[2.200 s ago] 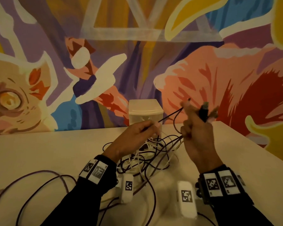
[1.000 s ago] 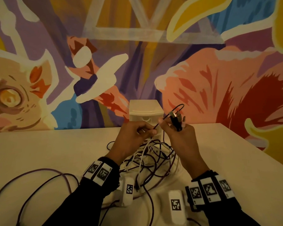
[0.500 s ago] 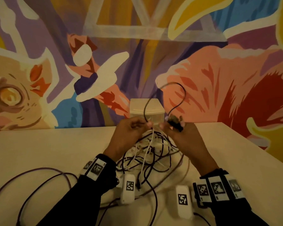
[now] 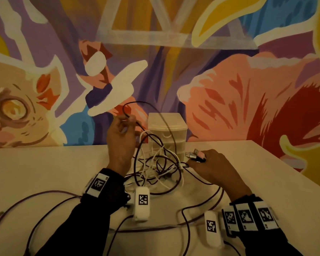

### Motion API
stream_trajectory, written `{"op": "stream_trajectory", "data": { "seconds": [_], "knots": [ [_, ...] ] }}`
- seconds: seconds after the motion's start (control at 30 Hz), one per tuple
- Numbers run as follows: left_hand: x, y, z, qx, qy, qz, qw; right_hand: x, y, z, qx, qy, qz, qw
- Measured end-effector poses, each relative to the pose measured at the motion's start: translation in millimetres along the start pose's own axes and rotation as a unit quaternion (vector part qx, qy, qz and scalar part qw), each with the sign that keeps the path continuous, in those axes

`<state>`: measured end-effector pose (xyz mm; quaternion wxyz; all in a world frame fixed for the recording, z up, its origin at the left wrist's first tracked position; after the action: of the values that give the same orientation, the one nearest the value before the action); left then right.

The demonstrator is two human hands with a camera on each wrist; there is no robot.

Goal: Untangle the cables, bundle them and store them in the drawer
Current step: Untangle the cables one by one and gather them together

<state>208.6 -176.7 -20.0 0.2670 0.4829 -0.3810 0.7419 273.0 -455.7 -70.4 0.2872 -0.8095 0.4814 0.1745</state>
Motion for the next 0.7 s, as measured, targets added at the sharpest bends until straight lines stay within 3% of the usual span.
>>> {"op": "stream_trajectory", "data": {
  "seconds": [0.17, 0.27, 0.33, 0.43, 0.6, 0.7],
  "knots": [
    [0, 1, 10, -0.042, -0.037, -0.008, 0.998, -32, 1, -6, 0.080, -0.072, -0.065, 0.992],
    [10, 2, 14, -0.027, -0.027, 0.009, 0.999, -32, 2, 14, 0.009, -0.069, -0.091, 0.993],
    [19, -5, 1, 0.013, 0.019, 0.015, 1.000, -18, 0, 21, -0.033, -0.036, -0.068, 0.997],
    [29, -11, -20, 0.055, 0.058, 0.028, 0.996, -16, -1, 9, 0.002, -0.067, -0.049, 0.997],
    [20, 5, 18, -0.077, -0.022, -0.032, 0.996, -40, 2, -7, 0.134, -0.188, -0.100, 0.968],
    [21, 15, 34, -0.102, -0.049, -0.031, 0.993, -49, 9, -3, 0.109, -0.277, -0.094, 0.950]
  ]
}}
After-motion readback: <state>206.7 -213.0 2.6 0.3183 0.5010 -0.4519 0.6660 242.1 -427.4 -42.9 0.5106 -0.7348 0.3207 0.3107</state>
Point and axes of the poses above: each hand's wrist, its own y-axis away from the middle knuckle, its own z-axis out of the palm, x = y × z, the point moved 7 cm from there along -y, towards the middle knuckle, and after that the axes turned 12 degrees about -z, right-handed, at the moved point
